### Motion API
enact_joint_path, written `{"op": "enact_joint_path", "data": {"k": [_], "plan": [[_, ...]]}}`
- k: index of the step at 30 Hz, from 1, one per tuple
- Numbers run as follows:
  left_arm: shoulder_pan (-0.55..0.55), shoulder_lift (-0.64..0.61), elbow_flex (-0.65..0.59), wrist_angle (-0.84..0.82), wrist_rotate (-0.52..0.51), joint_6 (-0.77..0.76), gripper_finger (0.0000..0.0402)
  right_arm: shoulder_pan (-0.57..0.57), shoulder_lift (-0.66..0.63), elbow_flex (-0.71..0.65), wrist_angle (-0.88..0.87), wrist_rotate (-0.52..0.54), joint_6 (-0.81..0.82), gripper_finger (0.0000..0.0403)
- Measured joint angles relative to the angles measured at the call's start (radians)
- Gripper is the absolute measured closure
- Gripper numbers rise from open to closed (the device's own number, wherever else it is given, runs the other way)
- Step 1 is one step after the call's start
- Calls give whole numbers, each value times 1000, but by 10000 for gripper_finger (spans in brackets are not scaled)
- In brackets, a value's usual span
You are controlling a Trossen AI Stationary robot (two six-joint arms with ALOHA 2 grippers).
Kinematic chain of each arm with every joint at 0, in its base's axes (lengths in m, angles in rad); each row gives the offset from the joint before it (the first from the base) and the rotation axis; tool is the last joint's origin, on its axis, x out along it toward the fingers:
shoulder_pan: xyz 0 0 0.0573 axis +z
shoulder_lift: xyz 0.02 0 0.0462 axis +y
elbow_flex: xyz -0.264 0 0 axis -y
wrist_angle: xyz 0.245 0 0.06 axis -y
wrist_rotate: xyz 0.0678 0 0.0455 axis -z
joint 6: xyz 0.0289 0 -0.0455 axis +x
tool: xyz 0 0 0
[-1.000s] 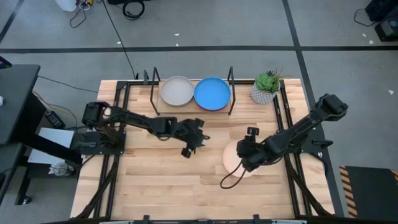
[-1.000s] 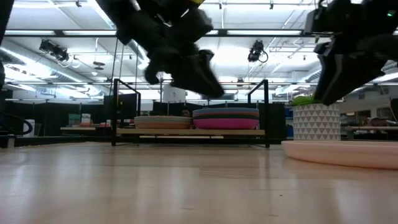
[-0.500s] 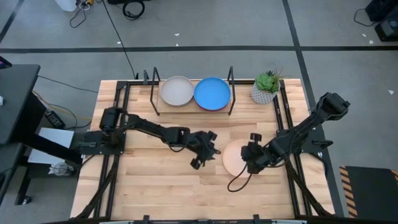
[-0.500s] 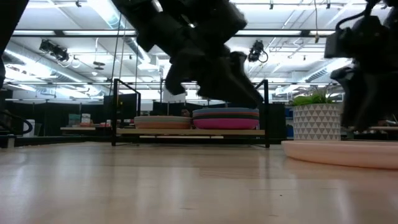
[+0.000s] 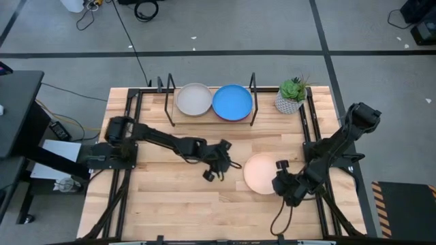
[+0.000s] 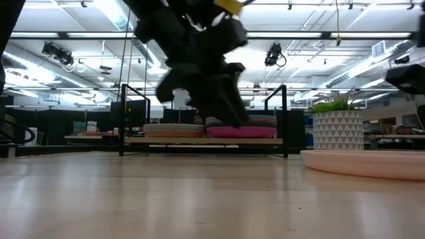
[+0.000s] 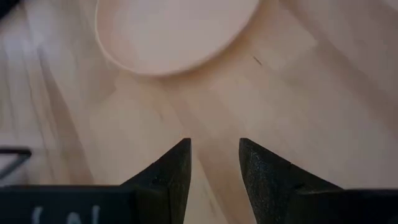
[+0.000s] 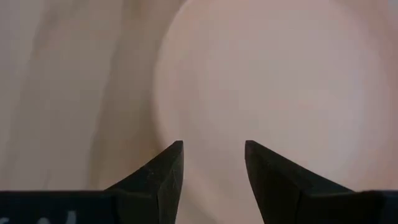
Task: Place and stack plates onto a shelf
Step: Stack the light orange on top of the gray plate on the shelf
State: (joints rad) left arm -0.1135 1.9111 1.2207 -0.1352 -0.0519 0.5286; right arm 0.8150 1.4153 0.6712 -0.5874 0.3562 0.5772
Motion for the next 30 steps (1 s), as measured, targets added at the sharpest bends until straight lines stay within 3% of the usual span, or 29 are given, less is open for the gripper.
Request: {"op": "enact_joint_path", "data": {"k": [4, 9, 13, 16, 22, 30], "plan": [[48, -80, -89, 90, 54, -20, 260, 23, 39, 7, 3, -52, 34, 208], [97, -196, -275, 266, 47, -52, 260, 36, 73, 42, -29, -122, 98, 180], [111, -305, -379, 362, -5, -78, 260, 40, 79, 92, -122, -66, 79, 172], [114, -385, -426, 364, -44, -90, 260, 35, 66, 137, -196, -34, 77, 172], [117, -498, -494, 380, -70, -116, 260, 57, 77, 146, -200, -66, 95, 174], [117, -600, -586, 404, -151, -116, 260, 69, 117, 144, -215, -229, 167, 174]]}}
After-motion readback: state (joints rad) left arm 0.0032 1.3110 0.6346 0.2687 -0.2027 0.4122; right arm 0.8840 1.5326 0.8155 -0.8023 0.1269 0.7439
